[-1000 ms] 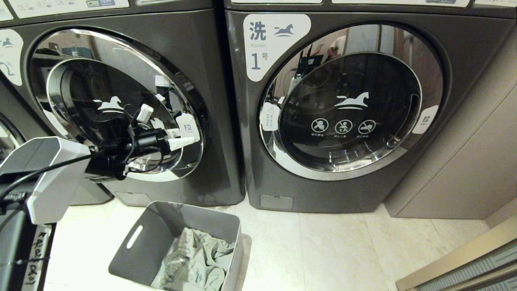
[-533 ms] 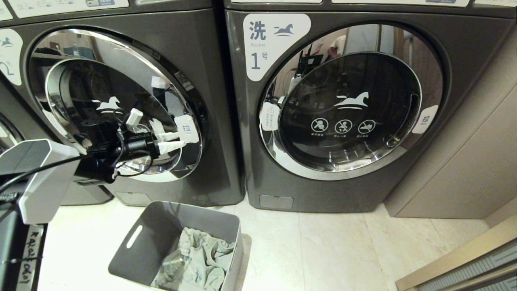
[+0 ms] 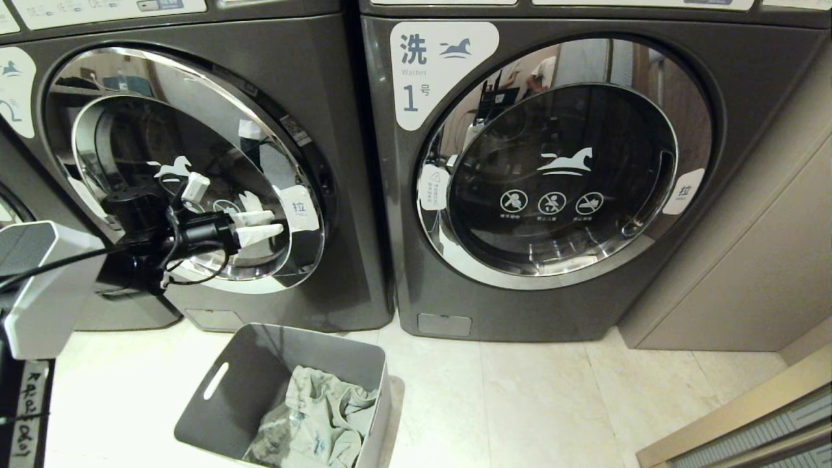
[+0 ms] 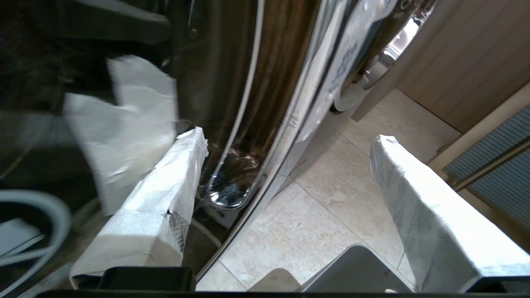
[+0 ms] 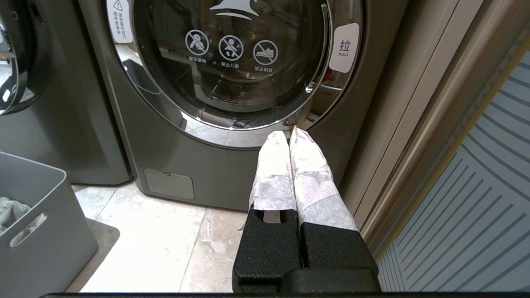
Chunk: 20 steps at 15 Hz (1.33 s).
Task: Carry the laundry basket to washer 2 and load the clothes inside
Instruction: Open the lid of the washing machine
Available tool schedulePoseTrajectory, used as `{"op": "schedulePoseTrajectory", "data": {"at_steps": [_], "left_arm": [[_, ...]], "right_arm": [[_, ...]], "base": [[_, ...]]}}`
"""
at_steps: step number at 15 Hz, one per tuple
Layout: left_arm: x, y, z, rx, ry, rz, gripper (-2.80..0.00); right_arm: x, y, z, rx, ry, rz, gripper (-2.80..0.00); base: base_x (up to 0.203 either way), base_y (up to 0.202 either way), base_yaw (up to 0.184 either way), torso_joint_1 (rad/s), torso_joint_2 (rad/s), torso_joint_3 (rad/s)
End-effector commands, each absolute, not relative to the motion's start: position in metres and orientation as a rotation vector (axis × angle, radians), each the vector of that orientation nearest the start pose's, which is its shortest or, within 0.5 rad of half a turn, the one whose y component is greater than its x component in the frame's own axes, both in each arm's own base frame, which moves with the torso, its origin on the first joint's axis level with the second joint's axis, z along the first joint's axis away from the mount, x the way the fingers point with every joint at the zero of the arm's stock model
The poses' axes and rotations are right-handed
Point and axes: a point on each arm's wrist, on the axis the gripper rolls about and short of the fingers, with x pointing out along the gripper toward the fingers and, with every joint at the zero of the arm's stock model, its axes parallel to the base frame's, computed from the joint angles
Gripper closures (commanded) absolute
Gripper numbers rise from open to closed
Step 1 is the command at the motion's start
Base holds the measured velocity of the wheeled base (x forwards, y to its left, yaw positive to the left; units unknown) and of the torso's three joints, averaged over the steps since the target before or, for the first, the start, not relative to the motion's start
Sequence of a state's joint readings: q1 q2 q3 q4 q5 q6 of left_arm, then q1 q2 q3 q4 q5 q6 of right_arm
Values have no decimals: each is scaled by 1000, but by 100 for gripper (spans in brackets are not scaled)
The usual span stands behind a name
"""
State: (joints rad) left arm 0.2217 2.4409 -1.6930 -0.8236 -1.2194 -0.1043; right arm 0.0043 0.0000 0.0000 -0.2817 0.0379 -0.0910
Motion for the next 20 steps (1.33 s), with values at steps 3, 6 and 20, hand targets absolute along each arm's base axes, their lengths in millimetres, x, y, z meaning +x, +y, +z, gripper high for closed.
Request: {"op": "schedulePoseTrajectory", "data": {"at_steps": [3, 6, 20], "left_arm": [[444, 102, 180, -33, -19, -958, -280], [390, 114, 224, -2, -50, -892, -280], [3, -29, 475, 143, -676, -281, -280]], "right_arm": [[-23, 1, 93, -96, -244, 32, 0], [-23, 1, 93, -96, -244, 33, 0], [-23, 1, 93, -96, -244, 31, 0]], "base": [[0, 0, 0, 0, 0, 0], [0, 0, 0, 0, 0, 0], [0, 0, 0, 0, 0, 0]]}}
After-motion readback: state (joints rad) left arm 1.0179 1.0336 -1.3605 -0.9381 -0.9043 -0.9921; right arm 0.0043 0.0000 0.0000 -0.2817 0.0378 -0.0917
